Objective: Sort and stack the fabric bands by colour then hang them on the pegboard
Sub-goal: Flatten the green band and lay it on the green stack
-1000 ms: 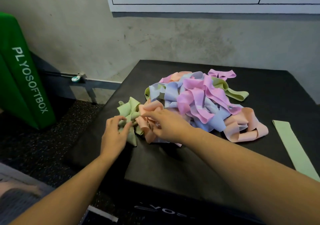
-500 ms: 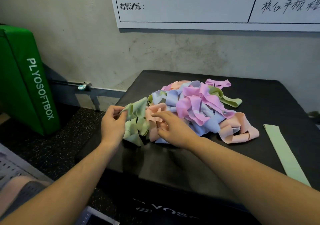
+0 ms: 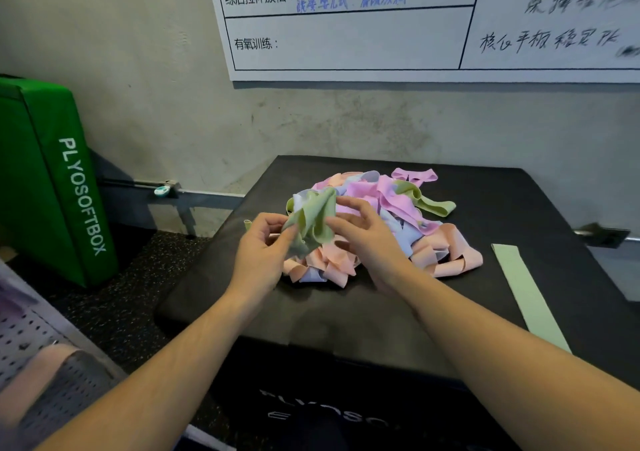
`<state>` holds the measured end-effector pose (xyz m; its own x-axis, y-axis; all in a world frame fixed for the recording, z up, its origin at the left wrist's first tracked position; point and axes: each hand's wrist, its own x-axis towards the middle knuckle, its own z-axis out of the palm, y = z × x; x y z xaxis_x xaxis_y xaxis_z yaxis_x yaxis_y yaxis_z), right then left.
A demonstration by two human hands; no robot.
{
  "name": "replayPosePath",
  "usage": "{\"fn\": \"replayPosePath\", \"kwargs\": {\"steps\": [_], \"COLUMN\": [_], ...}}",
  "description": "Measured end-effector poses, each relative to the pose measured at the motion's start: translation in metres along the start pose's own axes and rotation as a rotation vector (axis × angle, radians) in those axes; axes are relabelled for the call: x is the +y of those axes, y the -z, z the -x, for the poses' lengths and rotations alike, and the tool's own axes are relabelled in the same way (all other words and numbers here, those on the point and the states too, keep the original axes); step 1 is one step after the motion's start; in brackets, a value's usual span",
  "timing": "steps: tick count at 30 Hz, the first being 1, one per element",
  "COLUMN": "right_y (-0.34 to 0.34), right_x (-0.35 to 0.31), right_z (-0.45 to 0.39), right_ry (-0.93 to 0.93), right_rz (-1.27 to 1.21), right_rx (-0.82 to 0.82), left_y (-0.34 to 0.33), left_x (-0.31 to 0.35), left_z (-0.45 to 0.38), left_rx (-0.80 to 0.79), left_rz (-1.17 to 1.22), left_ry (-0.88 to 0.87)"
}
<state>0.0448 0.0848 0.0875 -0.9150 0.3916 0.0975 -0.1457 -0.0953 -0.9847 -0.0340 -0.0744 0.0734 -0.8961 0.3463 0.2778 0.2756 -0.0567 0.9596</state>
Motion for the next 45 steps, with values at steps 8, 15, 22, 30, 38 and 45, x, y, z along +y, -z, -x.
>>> {"fn": "replayPosePath", "kwargs": {"steps": [8, 15, 22, 30, 38, 45], "right_y": [0.057, 0.098, 0.116, 0.126, 0.131, 0.130], "right_x": [-0.010, -0.015, -0.029, -0.046, -0.056, -0.059], "right_z": [0.043, 0.093, 0.132, 0.167, 0.196, 0.216], "right_ry": [-0.131, -0.086, 0.005, 0.078, 0.014, 0.116], "right_rz": [0.130, 0.241, 0.333, 0.489, 0.834, 0.640], "right_rx": [-0.001, 0.071, 0.108, 0.121, 0.266, 0.359], "left_y": [-0.044, -0.080, -0.115, -0.126, -0.120, -0.115], "left_x": [0.009, 0.021, 0.043, 0.052, 0.070, 0.078], "left_z": [0.037, 0.063, 0.093, 0.117, 0.145, 0.160], "left_rx": [-0.285, -0.430, -0.559, -0.497, -0.700, -0.723], "left_rz": [0.058, -0.001, 0.026, 0.016, 0.059, -0.114], "left_ry": [0.114, 0.185, 0.225, 0.060, 0.119, -0.020]}}
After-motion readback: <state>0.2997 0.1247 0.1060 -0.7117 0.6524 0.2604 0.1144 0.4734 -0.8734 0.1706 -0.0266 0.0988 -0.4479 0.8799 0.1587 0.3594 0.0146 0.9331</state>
